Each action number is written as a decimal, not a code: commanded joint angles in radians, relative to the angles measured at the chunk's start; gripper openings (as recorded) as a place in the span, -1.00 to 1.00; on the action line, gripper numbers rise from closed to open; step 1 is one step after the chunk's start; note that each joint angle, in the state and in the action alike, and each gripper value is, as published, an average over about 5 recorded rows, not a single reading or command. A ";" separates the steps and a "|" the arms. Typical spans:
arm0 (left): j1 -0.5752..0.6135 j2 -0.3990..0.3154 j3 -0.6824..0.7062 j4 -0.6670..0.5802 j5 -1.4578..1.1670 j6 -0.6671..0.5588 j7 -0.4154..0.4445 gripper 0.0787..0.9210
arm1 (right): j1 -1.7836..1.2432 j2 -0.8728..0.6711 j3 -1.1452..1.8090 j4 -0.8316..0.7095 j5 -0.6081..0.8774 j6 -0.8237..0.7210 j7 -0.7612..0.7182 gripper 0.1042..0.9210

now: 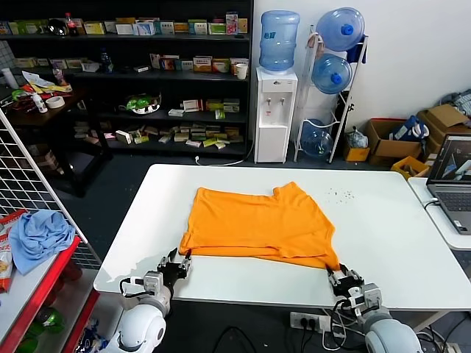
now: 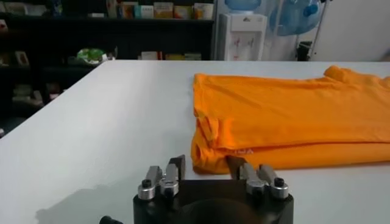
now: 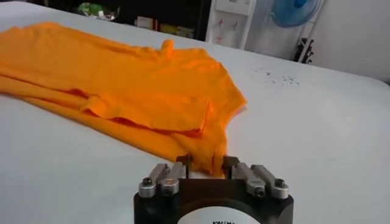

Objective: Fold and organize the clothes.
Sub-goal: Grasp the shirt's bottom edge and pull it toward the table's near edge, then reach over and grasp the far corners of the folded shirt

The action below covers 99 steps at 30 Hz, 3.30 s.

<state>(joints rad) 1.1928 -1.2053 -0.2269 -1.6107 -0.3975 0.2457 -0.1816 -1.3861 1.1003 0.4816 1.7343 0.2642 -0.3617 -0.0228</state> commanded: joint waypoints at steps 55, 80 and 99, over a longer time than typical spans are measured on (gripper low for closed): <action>-0.179 0.114 0.048 -0.115 -0.070 0.082 -0.053 0.75 | 0.275 -0.181 -0.027 0.013 0.344 -0.079 0.056 0.75; -0.645 -0.077 0.207 0.564 -0.089 0.087 0.035 0.77 | 0.778 0.017 -0.244 -0.620 0.205 -0.094 -0.136 0.76; -0.604 -0.074 0.179 0.584 -0.060 0.093 0.064 0.54 | 0.783 0.092 -0.278 -0.703 0.147 -0.088 -0.155 0.26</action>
<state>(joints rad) 0.5961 -1.2765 -0.0493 -1.0569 -0.4615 0.3374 -0.1240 -0.6253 1.1697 0.2170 1.0752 0.4298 -0.4545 -0.1703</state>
